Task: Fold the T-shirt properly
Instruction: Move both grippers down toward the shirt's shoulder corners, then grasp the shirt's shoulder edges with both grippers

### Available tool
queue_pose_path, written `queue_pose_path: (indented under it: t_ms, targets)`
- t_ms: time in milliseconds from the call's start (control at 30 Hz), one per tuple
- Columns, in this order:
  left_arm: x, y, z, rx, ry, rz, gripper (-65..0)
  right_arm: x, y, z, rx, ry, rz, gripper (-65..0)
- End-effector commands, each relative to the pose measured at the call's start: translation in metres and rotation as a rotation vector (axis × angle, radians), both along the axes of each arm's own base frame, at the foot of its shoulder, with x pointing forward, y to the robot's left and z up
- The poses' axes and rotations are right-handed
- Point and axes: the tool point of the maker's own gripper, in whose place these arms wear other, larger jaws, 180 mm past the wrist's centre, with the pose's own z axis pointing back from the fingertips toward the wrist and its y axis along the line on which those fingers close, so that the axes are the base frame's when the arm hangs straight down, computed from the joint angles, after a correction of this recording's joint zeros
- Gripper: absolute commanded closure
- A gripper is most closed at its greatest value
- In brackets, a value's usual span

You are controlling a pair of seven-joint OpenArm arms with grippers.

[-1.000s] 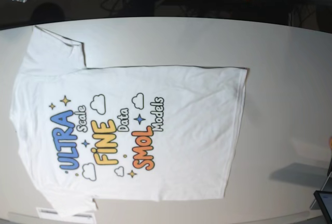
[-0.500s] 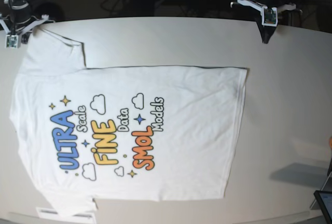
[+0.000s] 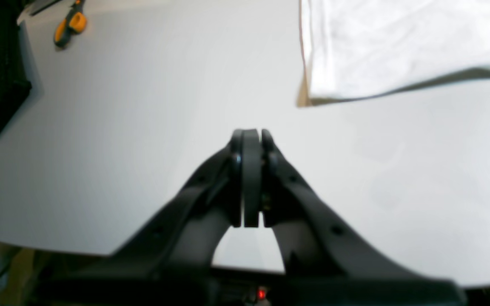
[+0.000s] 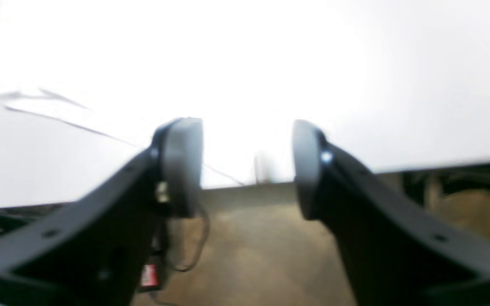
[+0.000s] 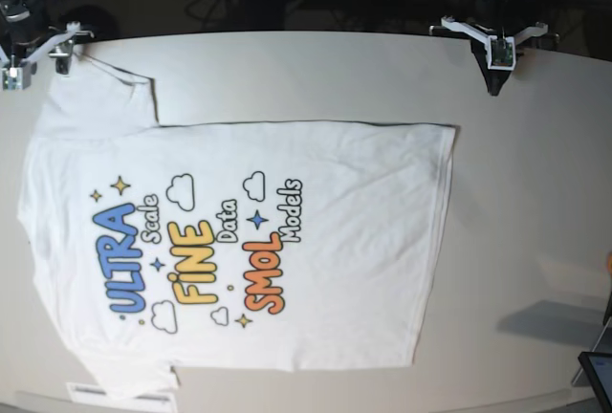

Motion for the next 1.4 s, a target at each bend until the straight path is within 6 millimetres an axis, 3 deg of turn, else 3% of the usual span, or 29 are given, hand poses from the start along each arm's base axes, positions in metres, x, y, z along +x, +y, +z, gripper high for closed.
queue_pose_path:
  t_ms: [0, 100, 200, 400, 933, 1367]
  targets:
    - [0.001, 0.001, 0.009, 0.013, -0.028, -0.008, 0.0, 0.003, -0.008, 0.012, -0.010, -0.041, -0.012, -37.1]
    - [0.001, 0.001, 0.009, 0.014, -0.029, -0.009, 0.0, -0.001, -0.013, 0.020, 0.039, -0.085, -0.054, -41.8]
    - [0.005, 0.001, 0.011, 0.014, -0.042, -0.008, 0.0, -0.007, -0.024, 0.028, 0.072, -0.081, -0.072, -42.4]
    - [0.007, 0.004, 0.010, 0.019, -0.042, -0.005, 0.0, -0.009, -0.015, 0.038, 0.216, -0.123, -0.078, -42.7]
    - [0.004, 0.005, 0.007, 0.019, -0.031, -0.003, 0.0, -0.018, -0.004, -0.019, 0.425, -0.016, -0.156, -42.8]
    - [0.002, 0.005, 0.006, 0.018, -0.024, -0.004, 0.0, -0.007, -0.017, -0.022, 0.389, 0.003, -0.161, -42.8]
